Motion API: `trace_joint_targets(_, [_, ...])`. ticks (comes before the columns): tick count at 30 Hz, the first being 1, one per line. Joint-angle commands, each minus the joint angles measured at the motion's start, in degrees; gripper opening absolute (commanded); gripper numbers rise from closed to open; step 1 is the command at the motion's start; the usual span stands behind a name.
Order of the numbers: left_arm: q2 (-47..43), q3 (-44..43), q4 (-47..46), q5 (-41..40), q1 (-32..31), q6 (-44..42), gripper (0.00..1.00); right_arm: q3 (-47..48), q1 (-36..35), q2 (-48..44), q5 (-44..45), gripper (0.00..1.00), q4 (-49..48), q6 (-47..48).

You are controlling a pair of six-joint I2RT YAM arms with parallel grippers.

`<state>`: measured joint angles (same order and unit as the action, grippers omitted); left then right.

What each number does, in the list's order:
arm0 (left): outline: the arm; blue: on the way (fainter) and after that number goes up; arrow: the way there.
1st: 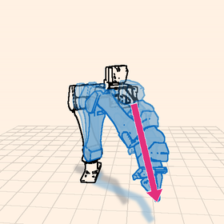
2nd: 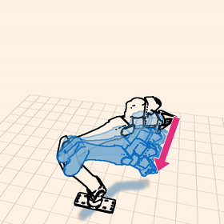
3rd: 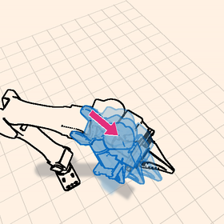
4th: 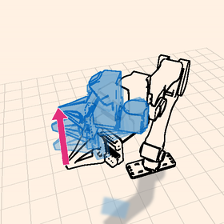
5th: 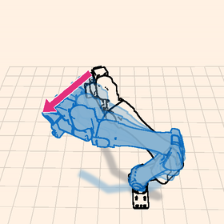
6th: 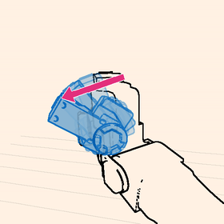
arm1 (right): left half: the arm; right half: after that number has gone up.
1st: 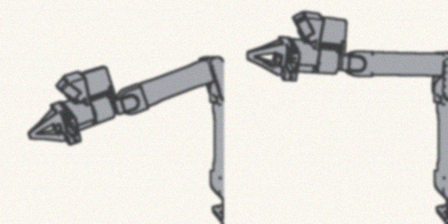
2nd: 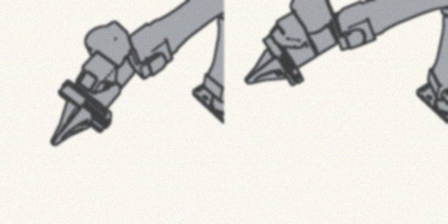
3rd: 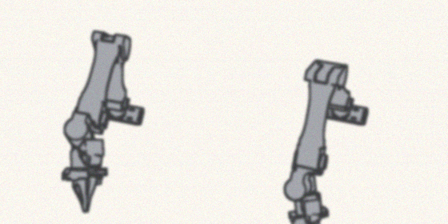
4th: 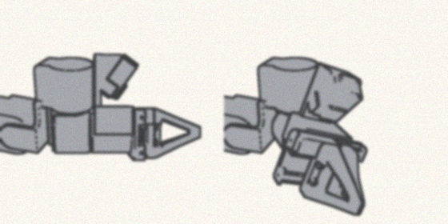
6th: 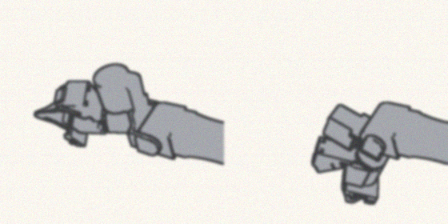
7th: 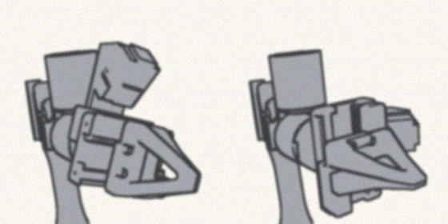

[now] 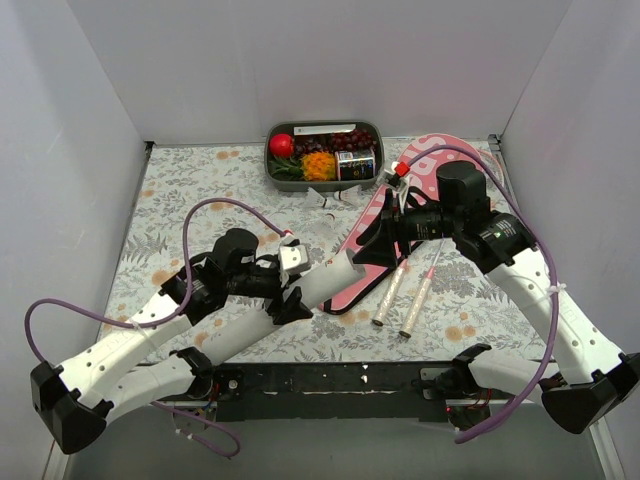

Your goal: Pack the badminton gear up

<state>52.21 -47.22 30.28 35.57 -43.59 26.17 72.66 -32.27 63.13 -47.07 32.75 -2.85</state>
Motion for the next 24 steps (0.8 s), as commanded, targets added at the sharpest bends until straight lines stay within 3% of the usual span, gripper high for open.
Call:
trace_joint_targets(1, [-2.19, 0.29, -1.28, 0.20, -0.26, -0.42, 0.06, 1.61, -0.16, -0.12, -5.49, 0.61, -3.92, -1.89])
trace_joint_targets(7, [-2.37, 0.11, -1.72, -1.03, -0.35, -0.33, 0.06, -0.68, -0.42, -0.73, -8.21, 0.50, -4.98, -2.95])
trace_joint_targets(24, [-0.79, -2.43, -3.65, -1.47, -0.44, -0.60, 0.05, -1.56, -3.94, -0.47, -6.99, 0.45, -5.68, -4.53])
